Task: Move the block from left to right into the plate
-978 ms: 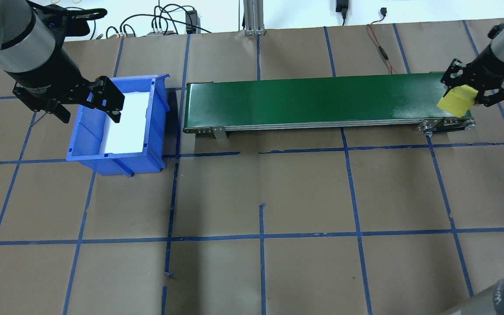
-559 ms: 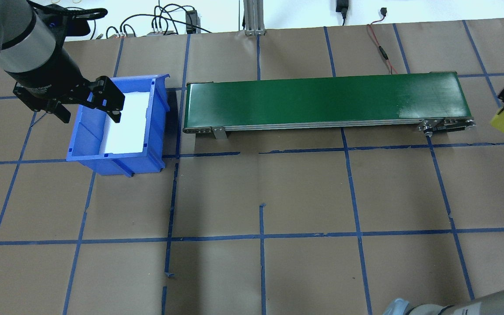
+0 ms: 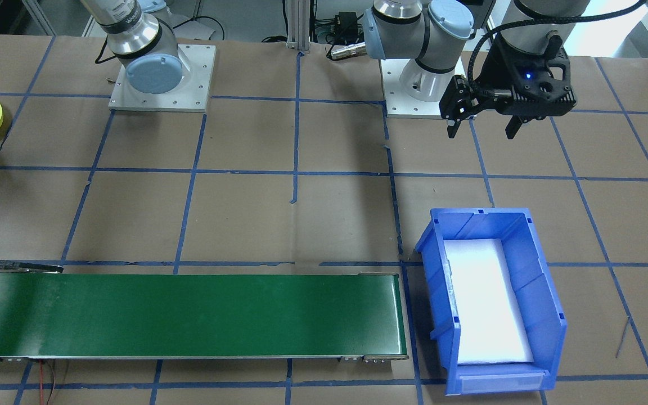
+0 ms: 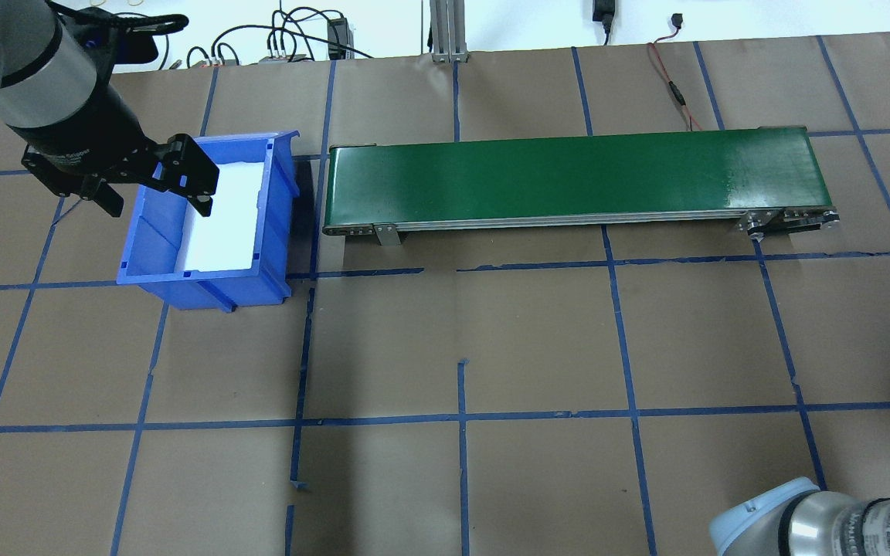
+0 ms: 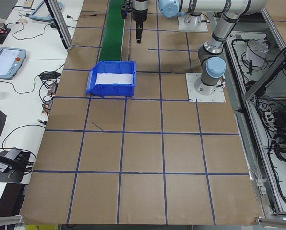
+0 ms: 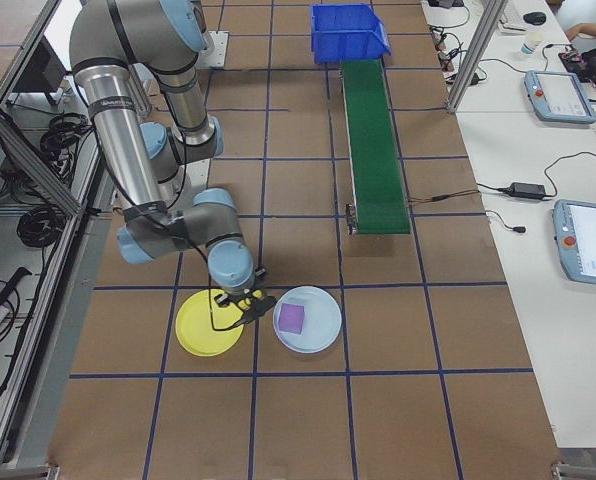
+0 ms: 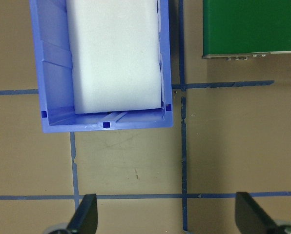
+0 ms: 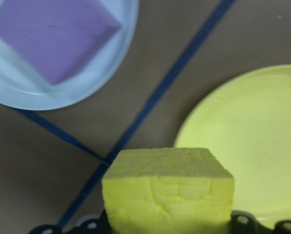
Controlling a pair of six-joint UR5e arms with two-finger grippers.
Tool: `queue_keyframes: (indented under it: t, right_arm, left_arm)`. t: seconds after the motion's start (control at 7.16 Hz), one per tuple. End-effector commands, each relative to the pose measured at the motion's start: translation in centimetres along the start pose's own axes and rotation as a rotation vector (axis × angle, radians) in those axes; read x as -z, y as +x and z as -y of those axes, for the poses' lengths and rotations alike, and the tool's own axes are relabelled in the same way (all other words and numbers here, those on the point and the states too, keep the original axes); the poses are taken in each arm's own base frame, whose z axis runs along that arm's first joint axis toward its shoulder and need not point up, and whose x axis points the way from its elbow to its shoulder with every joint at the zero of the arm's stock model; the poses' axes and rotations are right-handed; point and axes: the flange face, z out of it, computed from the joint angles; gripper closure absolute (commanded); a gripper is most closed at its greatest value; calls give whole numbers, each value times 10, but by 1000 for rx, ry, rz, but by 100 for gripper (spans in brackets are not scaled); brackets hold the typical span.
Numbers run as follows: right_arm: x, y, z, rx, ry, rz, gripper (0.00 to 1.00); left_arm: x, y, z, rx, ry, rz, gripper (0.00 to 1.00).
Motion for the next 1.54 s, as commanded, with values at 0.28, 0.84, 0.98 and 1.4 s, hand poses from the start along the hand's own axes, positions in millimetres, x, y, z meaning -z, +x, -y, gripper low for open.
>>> queue_keyframes:
  t: [0.28, 0.84, 0.98, 1.4]
  right_arm:
    - [-17, 78, -12, -34, 56, -8, 25]
    - [-1, 61, -7, -5, 85, -11, 6]
    - [17, 18, 10, 81, 130, -10, 3]
    - [109, -140, 29, 360, 269, -36, 0]
  left_arm:
    - [1, 0, 0, 0, 1, 0, 0]
    - [1, 0, 0, -1, 1, 0, 0]
    - [1, 0, 0, -1, 1, 0, 0]
    - [1, 0, 0, -1, 1, 0, 0]
